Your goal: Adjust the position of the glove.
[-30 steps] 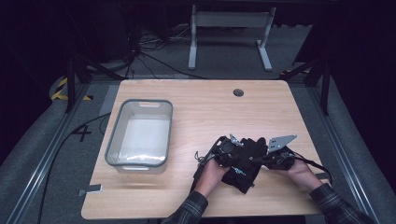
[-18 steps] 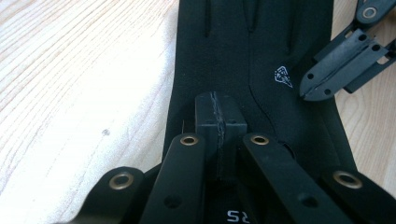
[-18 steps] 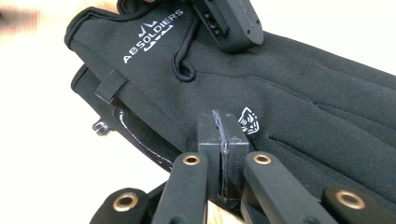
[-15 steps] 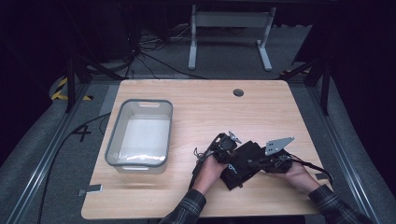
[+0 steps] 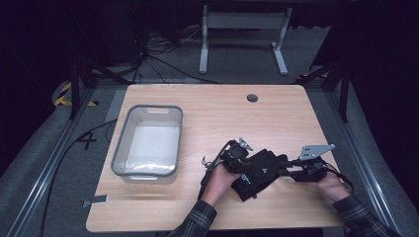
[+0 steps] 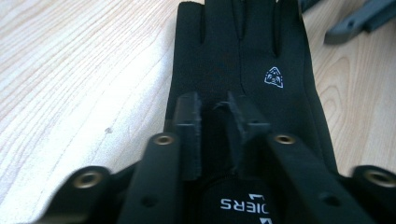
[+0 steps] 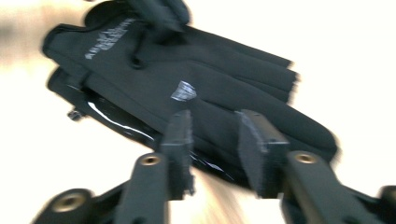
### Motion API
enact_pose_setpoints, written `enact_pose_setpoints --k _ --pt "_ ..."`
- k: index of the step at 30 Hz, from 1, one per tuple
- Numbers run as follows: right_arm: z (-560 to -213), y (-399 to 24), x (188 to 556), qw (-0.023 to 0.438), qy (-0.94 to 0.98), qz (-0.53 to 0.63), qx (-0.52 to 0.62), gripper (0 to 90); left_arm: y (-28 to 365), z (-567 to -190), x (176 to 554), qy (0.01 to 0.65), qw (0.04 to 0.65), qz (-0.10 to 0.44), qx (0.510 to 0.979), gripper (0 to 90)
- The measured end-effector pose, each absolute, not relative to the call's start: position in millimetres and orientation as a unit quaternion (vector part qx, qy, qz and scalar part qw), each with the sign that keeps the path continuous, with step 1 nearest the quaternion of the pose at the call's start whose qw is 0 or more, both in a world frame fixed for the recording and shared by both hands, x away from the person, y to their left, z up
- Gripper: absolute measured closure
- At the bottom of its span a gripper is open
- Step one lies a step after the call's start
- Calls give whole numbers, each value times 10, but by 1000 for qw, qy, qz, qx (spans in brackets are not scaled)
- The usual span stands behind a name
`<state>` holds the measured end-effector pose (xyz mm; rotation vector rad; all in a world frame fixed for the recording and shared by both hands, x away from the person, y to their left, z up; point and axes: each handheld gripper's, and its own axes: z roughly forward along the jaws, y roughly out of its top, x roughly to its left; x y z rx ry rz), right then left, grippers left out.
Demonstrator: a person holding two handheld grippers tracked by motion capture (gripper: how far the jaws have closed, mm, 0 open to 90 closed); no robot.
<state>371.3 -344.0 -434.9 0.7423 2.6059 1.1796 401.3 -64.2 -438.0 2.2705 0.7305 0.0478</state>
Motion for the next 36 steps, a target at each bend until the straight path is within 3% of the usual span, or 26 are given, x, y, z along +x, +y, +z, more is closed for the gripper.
enact_pose_setpoints --k 3,9,10,15,19,36 --pt "-4341 -3589 3685 117 873 389 271 501 -629 -4374 4012 280 366 19 887 588" --pt "-4427 -3843 3607 122 862 383 310 364 -646 -4383 3995 270 369 15 889 341" --pt "-4463 -3918 3564 130 860 376 321 304 -657 -4388 3995 268 368 12 890 296" --pt "-4535 -4046 3500 142 855 365 340 230 -760 -4446 3976 251 358 8 899 145" --pt "-4617 -4139 3457 149 854 355 349 151 -843 -4477 3953 240 353 21 904 100" --pt "-4671 -4133 3471 160 852 358 346 87 -993 -4590 3903 212 327 31 921 103"
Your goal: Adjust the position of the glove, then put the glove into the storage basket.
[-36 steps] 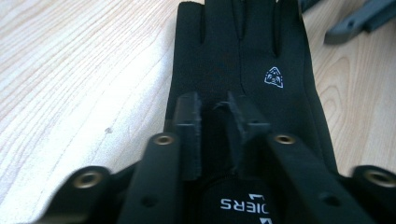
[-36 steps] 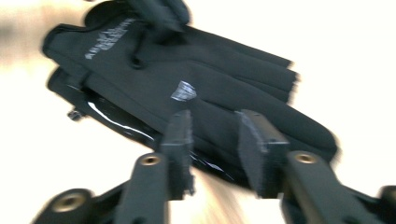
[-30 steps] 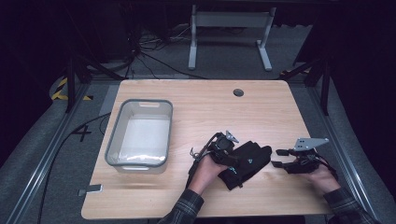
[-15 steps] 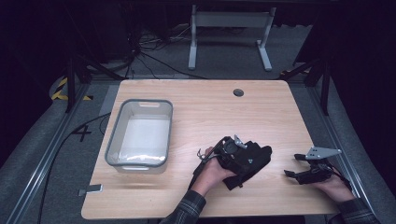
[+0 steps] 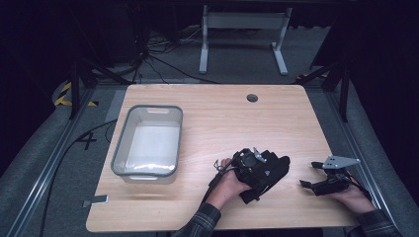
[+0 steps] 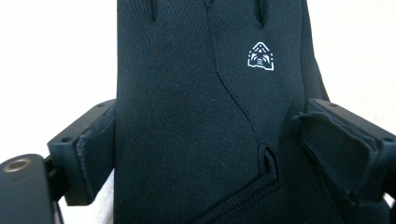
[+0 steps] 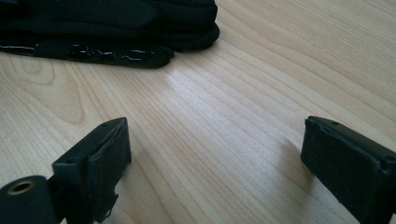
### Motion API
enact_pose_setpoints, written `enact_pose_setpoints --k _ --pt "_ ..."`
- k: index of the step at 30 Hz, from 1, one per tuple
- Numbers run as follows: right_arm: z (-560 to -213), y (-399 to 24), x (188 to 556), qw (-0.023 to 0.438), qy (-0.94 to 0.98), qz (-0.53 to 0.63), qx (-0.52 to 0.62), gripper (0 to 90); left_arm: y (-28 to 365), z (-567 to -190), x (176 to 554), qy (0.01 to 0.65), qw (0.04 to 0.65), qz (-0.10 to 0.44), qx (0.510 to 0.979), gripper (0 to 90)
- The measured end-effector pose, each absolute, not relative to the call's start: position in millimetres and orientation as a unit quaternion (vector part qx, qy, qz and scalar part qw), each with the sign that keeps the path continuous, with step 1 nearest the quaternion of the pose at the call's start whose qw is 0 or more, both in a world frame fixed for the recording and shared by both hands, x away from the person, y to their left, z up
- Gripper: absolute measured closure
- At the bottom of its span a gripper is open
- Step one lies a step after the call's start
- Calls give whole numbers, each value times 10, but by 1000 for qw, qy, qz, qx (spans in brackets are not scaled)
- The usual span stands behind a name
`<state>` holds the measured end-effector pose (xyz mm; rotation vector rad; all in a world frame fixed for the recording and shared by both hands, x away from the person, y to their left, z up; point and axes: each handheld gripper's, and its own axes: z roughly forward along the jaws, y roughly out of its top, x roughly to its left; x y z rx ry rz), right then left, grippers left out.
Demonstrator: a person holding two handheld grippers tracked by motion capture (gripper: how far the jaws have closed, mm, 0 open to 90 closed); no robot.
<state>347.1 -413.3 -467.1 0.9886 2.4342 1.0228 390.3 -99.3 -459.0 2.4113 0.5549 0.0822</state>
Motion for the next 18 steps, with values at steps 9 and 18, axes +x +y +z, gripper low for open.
enact_pose_setpoints --k 9,18 --pt "-4672 -4133 3471 160 852 358 346 85 -975 -4560 3877 205 330 32 921 250" --pt "-4673 -4129 3477 159 853 358 346 80 -964 -4521 3873 198 332 4 922 539"
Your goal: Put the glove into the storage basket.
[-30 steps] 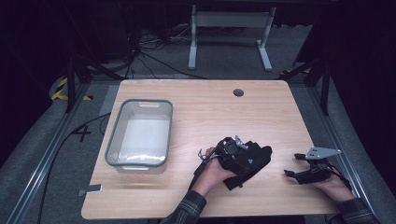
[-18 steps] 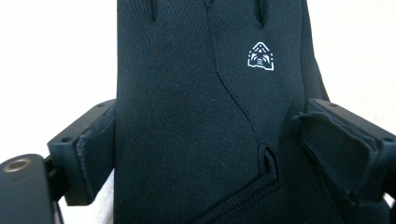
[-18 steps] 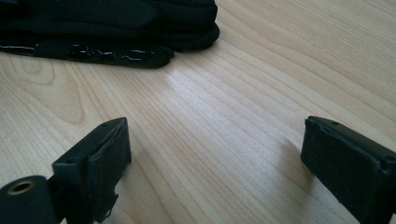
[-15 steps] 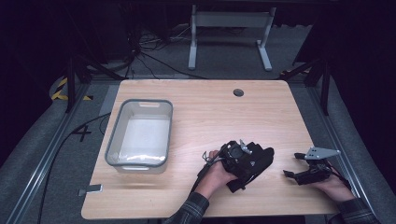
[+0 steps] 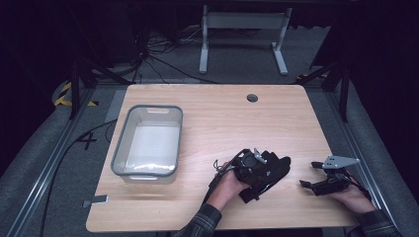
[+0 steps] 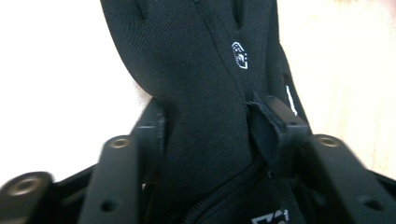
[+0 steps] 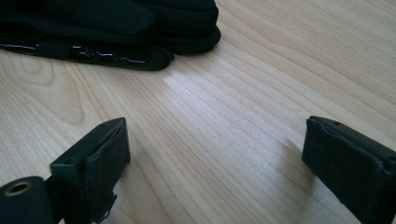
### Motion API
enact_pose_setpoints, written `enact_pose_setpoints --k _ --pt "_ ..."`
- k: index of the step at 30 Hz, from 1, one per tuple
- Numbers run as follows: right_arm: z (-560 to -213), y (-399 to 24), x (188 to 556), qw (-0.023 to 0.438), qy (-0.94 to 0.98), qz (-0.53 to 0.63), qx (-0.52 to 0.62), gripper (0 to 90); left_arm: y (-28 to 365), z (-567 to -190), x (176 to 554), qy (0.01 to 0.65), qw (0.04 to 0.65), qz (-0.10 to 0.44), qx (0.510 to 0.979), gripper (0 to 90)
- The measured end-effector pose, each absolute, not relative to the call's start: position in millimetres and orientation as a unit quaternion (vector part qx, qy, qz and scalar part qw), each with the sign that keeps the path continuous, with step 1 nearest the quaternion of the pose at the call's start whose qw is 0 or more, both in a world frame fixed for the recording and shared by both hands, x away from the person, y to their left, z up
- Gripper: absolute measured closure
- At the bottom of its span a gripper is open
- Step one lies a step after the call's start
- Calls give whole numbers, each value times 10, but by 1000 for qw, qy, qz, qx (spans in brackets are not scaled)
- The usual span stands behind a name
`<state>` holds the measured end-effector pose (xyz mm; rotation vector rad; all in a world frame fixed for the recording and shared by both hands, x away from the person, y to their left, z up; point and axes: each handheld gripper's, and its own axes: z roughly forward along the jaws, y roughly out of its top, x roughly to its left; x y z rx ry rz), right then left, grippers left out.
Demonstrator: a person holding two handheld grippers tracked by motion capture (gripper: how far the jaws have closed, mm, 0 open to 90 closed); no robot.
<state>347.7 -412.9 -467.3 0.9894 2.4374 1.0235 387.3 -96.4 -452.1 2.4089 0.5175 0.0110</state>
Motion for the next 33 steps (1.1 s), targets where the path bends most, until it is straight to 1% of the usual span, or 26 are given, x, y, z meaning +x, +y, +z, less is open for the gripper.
enact_pose_setpoints --k 4,9,22,33 --pt "-4673 -4128 3479 158 853 358 346 79 -957 -4511 3885 199 334 -10 921 649" --pt "-4673 -4128 3480 158 853 358 346 79 -961 -4480 3885 202 332 -13 921 689" --pt "-4673 -4128 3480 158 853 358 346 79 -915 -4305 3859 203 343 -25 917 696" --pt "-4673 -4128 3480 158 853 358 346 79 -744 -4056 3908 214 357 -13 909 696"
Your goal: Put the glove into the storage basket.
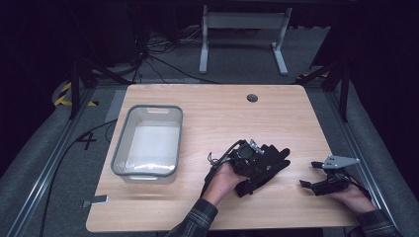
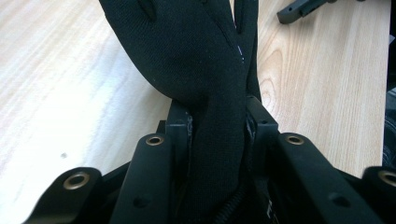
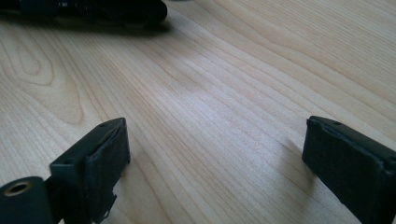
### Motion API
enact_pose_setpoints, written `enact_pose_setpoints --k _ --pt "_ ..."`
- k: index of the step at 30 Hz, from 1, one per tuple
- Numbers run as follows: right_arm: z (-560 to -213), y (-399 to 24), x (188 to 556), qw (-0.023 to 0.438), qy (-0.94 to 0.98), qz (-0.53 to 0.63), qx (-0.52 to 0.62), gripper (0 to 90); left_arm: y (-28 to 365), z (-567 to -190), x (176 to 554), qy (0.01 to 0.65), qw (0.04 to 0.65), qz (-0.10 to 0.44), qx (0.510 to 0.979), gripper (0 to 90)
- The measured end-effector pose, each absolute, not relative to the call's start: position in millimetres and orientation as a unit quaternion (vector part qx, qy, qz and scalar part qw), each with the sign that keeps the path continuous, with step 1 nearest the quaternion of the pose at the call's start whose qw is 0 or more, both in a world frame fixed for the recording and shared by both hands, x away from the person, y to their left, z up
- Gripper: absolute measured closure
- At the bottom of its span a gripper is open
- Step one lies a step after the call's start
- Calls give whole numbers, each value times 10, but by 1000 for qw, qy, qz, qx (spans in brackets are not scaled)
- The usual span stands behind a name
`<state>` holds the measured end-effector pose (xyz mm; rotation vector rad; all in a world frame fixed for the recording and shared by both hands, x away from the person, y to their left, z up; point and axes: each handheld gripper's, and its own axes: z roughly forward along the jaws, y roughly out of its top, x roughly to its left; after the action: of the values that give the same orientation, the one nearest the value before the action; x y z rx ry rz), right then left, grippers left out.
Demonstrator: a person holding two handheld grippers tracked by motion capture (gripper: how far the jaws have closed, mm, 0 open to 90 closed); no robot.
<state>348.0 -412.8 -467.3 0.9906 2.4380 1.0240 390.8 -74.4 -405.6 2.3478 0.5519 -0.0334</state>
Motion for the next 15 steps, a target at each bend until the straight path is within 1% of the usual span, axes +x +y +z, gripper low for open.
enact_pose_setpoints --k 4,15 --pt "-4673 -4128 3480 158 853 358 346 79 -665 -3977 3927 221 364 -12 905 696" --pt "-4673 -4128 3480 158 853 358 346 78 -360 -3735 3993 243 371 14 896 695"
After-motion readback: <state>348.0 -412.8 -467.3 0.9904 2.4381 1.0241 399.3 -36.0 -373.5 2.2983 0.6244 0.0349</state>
